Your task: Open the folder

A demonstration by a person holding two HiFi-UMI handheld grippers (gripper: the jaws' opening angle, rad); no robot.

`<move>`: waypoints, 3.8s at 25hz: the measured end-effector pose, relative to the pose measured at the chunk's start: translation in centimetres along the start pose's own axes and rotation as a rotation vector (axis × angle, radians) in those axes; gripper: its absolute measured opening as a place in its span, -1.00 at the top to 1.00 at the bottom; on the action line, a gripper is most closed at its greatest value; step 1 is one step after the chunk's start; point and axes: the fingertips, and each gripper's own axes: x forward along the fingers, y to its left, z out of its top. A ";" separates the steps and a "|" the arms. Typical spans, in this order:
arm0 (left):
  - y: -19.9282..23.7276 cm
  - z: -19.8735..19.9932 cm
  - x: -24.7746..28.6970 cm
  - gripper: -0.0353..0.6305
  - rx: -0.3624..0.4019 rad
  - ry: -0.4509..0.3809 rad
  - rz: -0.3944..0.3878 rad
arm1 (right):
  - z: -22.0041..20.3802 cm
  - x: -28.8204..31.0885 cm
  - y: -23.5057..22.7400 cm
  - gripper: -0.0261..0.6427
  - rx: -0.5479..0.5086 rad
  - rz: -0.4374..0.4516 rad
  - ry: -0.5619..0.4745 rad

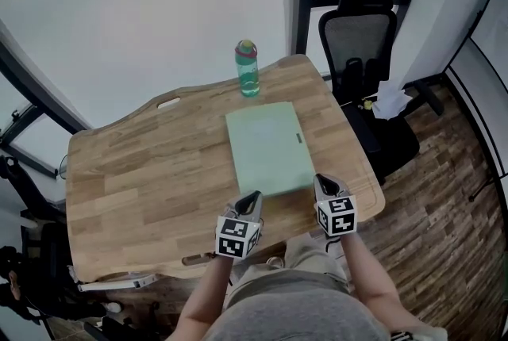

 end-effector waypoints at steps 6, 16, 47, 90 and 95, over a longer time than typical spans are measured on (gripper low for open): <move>0.8 -0.6 2.2 0.86 -0.007 0.043 0.003 | -1.8 3.2 -1.6 0.93 -0.016 0.027 0.082; 0.6 -2.0 4.8 0.60 0.055 0.146 -0.050 | -3.5 6.1 -2.7 0.93 -0.012 0.070 0.176; 2.3 -6.1 7.1 -0.09 0.417 0.321 -0.016 | -4.2 6.5 -2.9 0.93 -0.025 0.093 0.238; 2.2 -4.6 3.0 0.63 0.356 0.138 0.003 | -4.3 6.5 -2.7 0.92 0.011 0.072 0.245; 2.8 -4.5 1.7 0.66 0.276 0.088 0.055 | -4.3 6.4 -2.6 0.92 0.000 0.063 0.250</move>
